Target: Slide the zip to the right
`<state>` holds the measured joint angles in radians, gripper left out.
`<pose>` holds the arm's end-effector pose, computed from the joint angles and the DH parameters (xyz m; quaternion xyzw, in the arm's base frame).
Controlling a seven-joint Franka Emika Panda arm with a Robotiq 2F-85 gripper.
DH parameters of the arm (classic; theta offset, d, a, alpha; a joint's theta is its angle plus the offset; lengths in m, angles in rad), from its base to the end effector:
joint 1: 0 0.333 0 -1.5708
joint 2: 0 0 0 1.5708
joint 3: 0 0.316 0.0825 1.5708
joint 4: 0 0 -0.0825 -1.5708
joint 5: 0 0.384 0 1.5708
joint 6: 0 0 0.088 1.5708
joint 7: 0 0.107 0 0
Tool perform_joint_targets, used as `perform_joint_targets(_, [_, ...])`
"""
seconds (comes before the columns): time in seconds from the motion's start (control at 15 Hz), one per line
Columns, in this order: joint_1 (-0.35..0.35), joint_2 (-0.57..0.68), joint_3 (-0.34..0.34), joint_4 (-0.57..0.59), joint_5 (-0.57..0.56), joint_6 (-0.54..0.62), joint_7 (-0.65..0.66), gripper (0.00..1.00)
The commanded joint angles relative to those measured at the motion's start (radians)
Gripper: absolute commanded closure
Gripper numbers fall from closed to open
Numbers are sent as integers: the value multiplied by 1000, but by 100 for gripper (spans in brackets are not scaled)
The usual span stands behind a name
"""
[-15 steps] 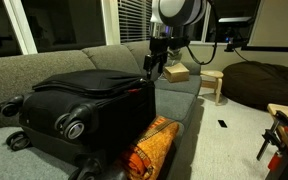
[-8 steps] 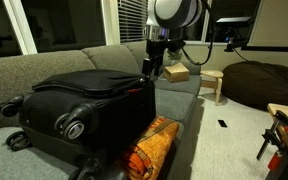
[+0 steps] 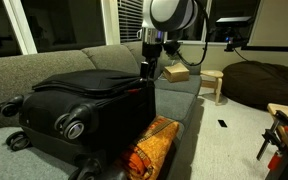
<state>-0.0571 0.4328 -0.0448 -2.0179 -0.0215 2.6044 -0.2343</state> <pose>0.6160 -0.0615 0.2499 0.9939 0.0775 0.0732 0.0280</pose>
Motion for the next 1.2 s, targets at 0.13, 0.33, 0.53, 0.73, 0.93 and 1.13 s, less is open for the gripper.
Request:
perform_joint_targets(0.13, [-2,-29,34,-66,-31,7,-11,0])
perform_joint_targets(0.33, [7,-25,35,-75,-51,18,2,0])
perform_joint_targets(0.53, [11,-29,26,-78,-75,39,17,0])
perform_joint_targets(0.73, [8,-33,23,-78,-82,49,19,0])
perform_joint_targets(0.93, [6,-37,21,-81,-80,61,20,0])
perform_joint_targets(1.13, [5,-33,21,-77,-77,74,21,0])
